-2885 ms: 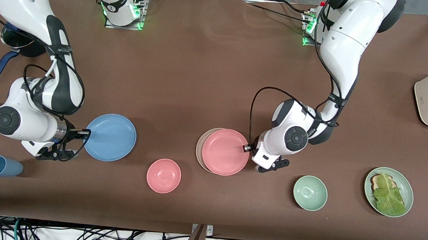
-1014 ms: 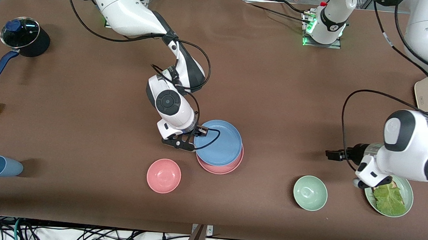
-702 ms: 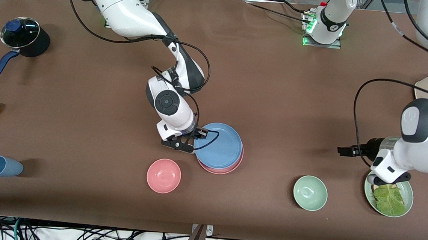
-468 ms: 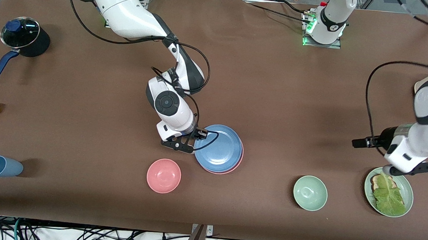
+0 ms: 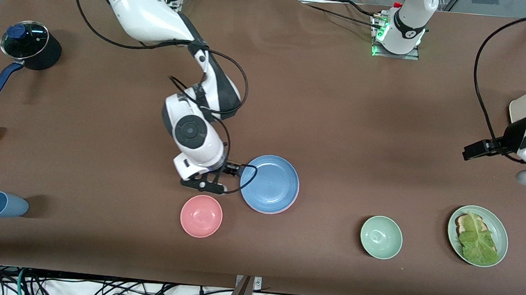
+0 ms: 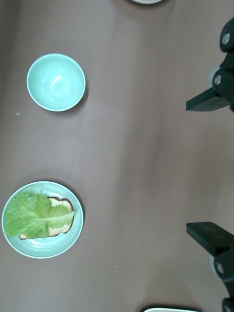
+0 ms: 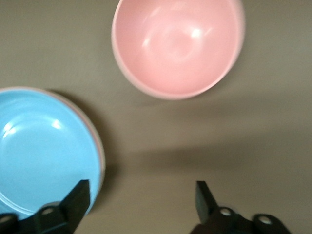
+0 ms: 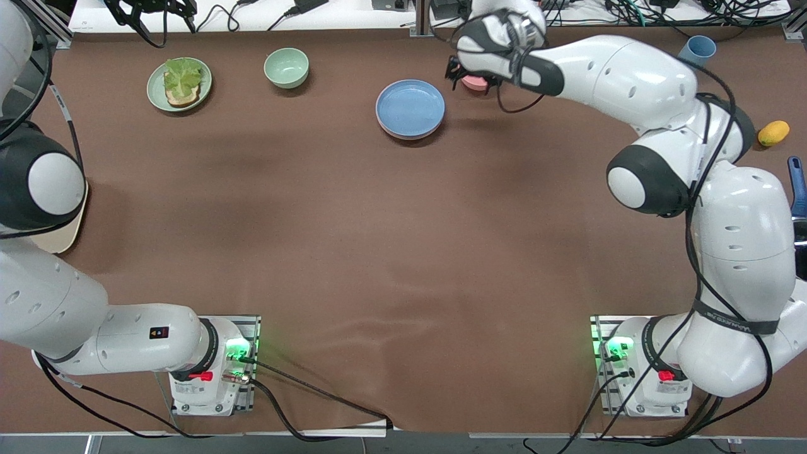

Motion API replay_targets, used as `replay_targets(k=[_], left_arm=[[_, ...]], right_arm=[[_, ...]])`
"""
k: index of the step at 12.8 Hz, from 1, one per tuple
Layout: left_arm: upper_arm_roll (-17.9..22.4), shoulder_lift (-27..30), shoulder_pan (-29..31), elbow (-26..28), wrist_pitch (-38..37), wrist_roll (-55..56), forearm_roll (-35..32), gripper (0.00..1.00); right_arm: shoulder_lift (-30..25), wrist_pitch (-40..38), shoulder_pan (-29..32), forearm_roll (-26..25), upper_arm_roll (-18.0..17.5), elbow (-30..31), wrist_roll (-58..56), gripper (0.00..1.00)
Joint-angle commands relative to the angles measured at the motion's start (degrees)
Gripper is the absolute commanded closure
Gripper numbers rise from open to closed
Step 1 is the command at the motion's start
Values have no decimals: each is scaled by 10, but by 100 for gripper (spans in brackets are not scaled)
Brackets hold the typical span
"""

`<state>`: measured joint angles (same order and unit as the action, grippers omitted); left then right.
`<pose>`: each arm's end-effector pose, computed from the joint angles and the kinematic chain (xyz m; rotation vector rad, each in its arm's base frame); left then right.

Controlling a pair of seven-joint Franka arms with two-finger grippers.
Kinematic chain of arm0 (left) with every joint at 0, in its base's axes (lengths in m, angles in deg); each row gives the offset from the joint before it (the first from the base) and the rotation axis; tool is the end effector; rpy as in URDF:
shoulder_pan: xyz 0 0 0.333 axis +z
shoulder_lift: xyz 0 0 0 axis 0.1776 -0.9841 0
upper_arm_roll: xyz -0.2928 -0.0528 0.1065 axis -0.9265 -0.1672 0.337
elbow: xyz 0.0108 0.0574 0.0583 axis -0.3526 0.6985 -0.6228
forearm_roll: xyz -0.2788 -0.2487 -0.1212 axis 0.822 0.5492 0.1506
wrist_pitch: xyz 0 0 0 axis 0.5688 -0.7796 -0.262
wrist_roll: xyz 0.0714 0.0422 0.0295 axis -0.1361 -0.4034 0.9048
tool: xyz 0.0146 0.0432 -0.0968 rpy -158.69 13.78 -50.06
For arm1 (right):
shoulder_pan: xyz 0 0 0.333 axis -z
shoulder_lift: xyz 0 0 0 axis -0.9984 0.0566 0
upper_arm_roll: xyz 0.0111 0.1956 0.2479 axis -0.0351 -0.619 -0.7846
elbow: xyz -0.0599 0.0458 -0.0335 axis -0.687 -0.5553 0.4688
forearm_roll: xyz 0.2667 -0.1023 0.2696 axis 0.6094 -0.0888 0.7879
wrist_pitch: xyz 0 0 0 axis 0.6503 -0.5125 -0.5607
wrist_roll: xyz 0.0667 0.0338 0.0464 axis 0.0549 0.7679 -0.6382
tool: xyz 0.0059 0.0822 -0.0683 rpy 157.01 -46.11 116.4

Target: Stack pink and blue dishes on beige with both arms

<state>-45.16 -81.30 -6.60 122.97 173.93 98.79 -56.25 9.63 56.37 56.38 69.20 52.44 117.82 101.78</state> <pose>0.6167 0.0055 0.5503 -3.0993 -0.3392 0.0514 0.6768 0.3666 0.3163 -3.0891 0.2135 -0.0335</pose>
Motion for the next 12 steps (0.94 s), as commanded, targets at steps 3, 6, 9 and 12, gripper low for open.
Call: replay_targets(k=[3, 6, 9, 12], left_arm=[[9, 39, -12, 60, 31, -23, 2, 0], [9, 37, -7, 55, 26, -41, 21, 0], [9, 37, -6, 56, 26, -41, 22, 0], [8, 37, -7, 56, 26, -41, 22, 0]], right_arm=[[-124, -138, 114, 12, 9, 27, -157, 0], [-198, -182, 135, 9, 22, 71, -212, 0], [-270, -187, 134, 5, 26, 149, -212, 0], [-382, -145, 144, -10, 20, 291, -213, 0]])
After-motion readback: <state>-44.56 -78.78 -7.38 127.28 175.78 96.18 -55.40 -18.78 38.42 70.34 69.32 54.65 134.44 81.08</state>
